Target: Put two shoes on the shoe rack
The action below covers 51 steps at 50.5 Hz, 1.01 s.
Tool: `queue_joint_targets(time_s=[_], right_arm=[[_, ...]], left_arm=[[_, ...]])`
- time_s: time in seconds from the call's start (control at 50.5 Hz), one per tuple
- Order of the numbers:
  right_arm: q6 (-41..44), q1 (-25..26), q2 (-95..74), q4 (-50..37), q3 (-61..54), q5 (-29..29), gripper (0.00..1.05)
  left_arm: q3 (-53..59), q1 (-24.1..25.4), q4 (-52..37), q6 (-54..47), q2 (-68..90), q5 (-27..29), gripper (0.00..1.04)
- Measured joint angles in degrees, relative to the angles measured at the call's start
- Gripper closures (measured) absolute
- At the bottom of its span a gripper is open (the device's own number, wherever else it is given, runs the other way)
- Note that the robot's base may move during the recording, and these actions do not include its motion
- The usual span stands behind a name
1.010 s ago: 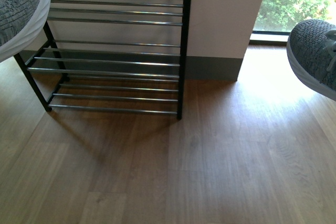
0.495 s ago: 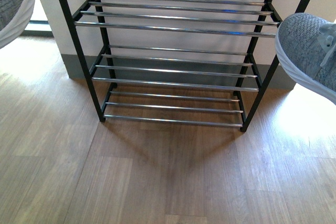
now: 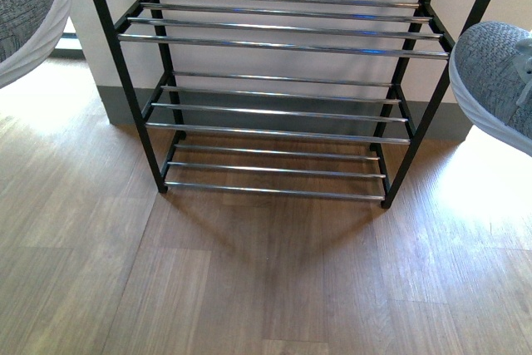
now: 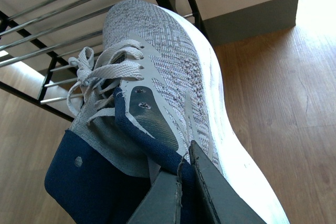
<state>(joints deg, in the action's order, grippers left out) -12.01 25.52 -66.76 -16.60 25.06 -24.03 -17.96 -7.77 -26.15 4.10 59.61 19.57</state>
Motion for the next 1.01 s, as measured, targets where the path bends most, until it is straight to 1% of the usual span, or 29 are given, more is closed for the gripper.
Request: queue_joint_targets(time_s=[0.97,1.01], right_arm=[[0.0,0.0,0.0,0.0,-0.2,0.0,1.04],[0.6,0.2,-0.2,-1.7,-0.5,-1.4,1.04]], left_arm=[[0.1,0.0,0.0,0.0,0.0,0.0,1.03],[0.1,0.0,0.0,0.0,0.0,0.0,1.03]])
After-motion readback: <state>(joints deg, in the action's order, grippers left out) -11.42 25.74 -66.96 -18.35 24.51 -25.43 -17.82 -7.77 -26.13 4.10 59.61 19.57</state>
